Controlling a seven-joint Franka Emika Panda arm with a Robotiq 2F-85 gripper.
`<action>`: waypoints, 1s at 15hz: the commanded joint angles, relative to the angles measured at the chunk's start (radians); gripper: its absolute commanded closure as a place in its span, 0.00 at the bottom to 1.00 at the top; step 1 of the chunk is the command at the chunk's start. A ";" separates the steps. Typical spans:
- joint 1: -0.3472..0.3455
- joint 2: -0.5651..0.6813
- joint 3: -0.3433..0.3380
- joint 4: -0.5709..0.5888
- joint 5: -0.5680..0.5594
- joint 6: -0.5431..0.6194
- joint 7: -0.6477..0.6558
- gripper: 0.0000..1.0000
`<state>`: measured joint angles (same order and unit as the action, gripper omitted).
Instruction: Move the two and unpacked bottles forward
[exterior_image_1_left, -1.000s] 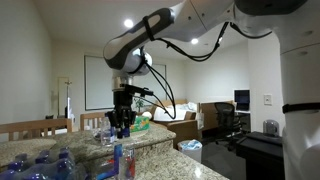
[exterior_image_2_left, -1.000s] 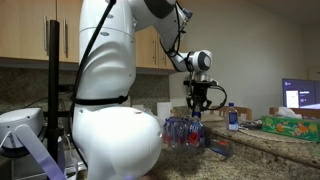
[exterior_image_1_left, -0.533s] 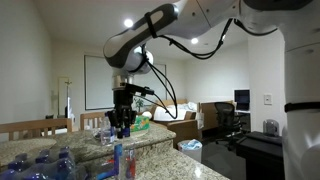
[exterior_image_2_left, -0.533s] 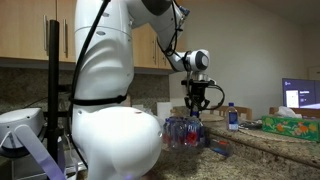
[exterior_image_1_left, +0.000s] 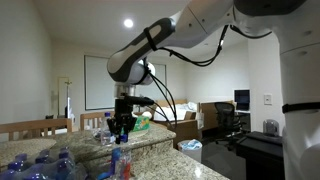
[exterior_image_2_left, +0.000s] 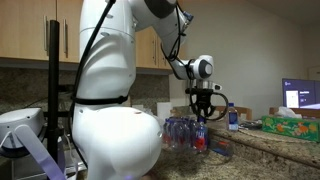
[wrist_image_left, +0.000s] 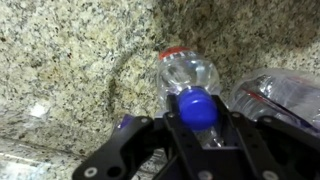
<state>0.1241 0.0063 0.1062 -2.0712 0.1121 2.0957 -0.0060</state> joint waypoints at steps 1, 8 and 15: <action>0.005 -0.009 0.011 -0.047 -0.064 0.106 0.085 0.89; 0.014 0.029 0.018 -0.044 -0.137 0.079 0.139 0.57; 0.014 0.024 0.018 -0.045 -0.133 0.081 0.132 0.02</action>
<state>0.1366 0.0476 0.1217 -2.1088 -0.0096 2.1810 0.1083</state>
